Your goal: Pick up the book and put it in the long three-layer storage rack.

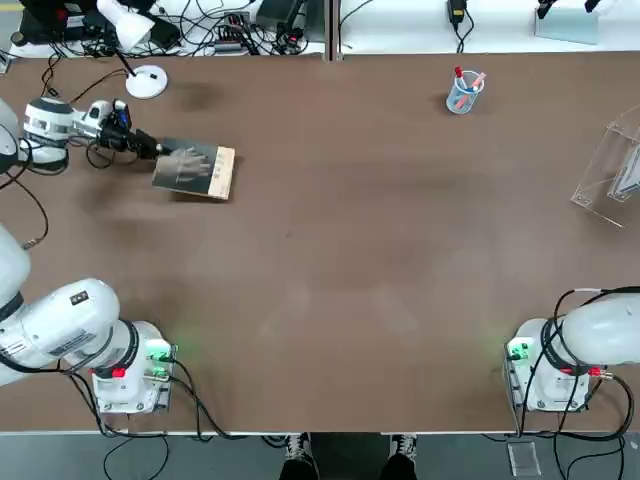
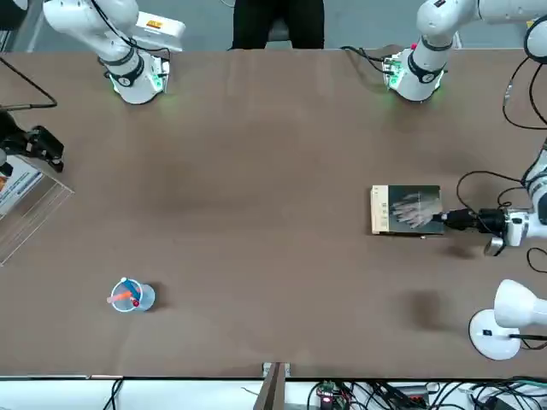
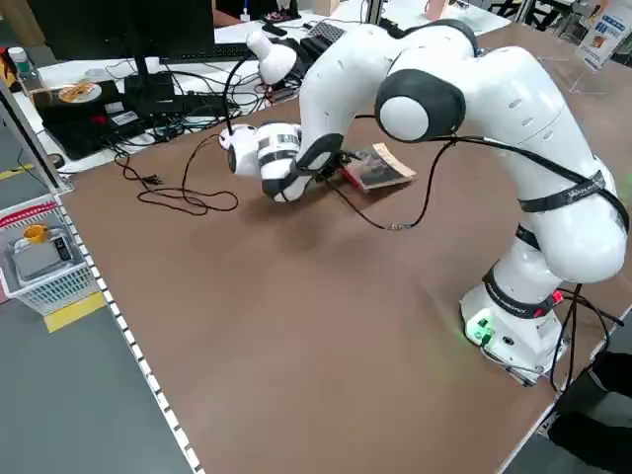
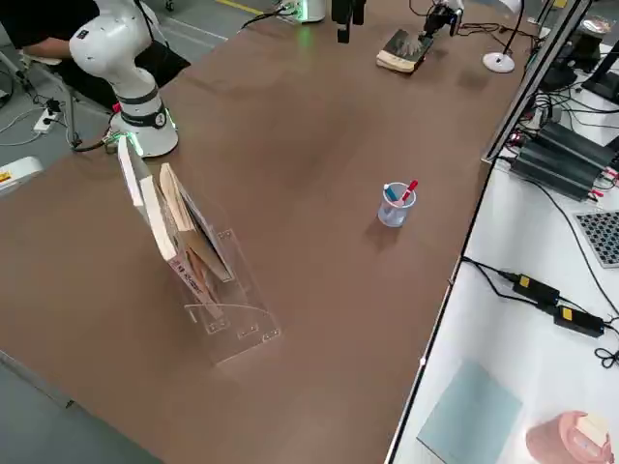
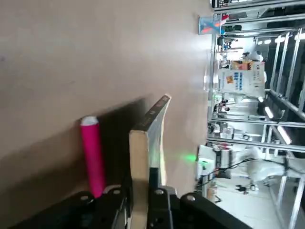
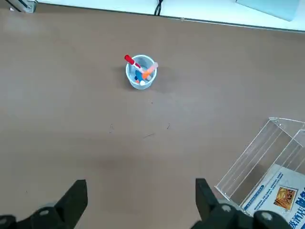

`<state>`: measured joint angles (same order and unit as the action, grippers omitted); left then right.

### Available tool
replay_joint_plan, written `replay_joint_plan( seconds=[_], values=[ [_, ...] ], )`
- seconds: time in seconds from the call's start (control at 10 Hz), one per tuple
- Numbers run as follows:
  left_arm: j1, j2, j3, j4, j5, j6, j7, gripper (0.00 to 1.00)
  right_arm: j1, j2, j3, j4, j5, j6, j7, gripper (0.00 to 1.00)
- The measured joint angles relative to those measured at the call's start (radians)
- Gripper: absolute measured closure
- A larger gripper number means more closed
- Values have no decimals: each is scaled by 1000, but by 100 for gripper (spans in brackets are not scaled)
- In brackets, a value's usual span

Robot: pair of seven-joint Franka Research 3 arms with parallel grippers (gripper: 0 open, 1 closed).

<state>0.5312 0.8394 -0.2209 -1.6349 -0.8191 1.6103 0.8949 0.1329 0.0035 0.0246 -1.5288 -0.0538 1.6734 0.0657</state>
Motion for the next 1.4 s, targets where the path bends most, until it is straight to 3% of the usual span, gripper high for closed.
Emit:
replay_joint_plan(
  seconds=[0.3, 0.7, 1.4],
  values=[
    [-3, -25, -44, 62, 0, -65, -173, 100, 0, 0, 0, 0, 0, 0, 0, 0],
    [-5, -51, -153, 114, 0, -84, -401, 100, -1, 0, -1, 0, 0, -3, 0, 0],
    [-16, -54, -321, 128, -53, -21, -566, 100, -1, 0, 1, -3, 1, -22, 0, 0]
  ],
)
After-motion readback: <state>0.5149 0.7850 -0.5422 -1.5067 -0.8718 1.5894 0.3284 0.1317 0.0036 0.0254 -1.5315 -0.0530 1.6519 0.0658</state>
